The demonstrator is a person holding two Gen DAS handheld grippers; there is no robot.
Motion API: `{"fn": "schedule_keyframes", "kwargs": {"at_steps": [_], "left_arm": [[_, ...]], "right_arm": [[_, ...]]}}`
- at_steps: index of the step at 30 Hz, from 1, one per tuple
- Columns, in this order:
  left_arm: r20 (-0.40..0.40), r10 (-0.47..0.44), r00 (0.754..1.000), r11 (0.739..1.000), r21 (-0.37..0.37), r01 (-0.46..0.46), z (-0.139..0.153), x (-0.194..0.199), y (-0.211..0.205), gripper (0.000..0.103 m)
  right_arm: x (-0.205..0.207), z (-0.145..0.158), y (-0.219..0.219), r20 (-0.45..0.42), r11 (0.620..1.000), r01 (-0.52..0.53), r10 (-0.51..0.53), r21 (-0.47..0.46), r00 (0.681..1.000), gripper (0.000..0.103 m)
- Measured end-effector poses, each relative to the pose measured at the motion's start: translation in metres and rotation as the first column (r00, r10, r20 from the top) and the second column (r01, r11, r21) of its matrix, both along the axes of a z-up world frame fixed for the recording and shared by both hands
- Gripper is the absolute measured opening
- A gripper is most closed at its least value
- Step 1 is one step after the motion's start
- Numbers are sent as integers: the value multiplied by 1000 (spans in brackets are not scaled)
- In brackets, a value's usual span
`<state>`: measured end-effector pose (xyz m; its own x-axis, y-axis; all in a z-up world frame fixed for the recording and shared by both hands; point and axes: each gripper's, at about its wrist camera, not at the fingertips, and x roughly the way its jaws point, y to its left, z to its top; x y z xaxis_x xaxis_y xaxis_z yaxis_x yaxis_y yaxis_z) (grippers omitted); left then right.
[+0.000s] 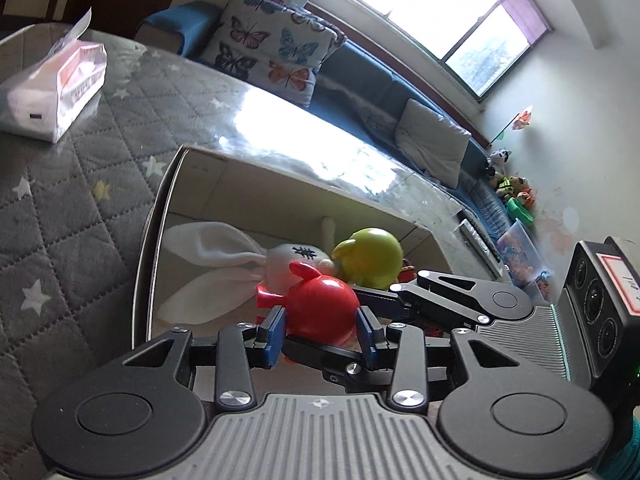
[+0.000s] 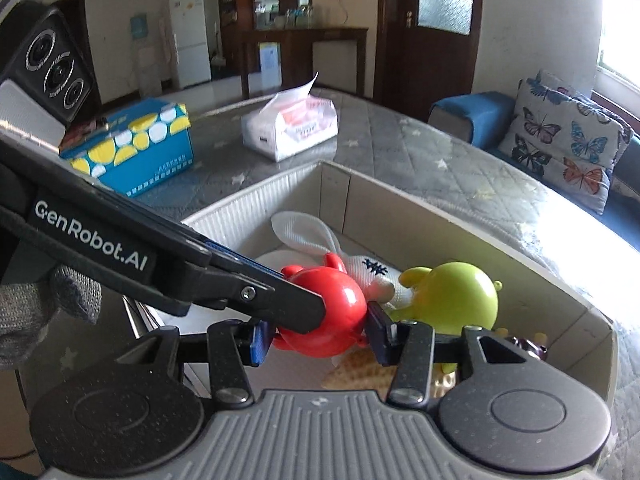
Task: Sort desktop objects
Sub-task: 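Lift the red ball toy with the left tool into the box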
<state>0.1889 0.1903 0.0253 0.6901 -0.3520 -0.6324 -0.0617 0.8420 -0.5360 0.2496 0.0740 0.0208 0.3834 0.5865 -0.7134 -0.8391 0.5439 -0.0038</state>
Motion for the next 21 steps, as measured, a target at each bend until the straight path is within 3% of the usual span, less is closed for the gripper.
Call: {"fn": "schedule_keyframes", "kwargs": {"at_steps": [12,21], "left_arm": [[-9,13,1000,1000,11,-13,0,-3,0,41],[18,28,999,999,27,-29,8,-12,-1,41]], "right_arm": [[-5,-3,4,10,1000,-4,4,-29,1000,49],[-16,9,-13,27,998,48,-49,49,998,50]]}}
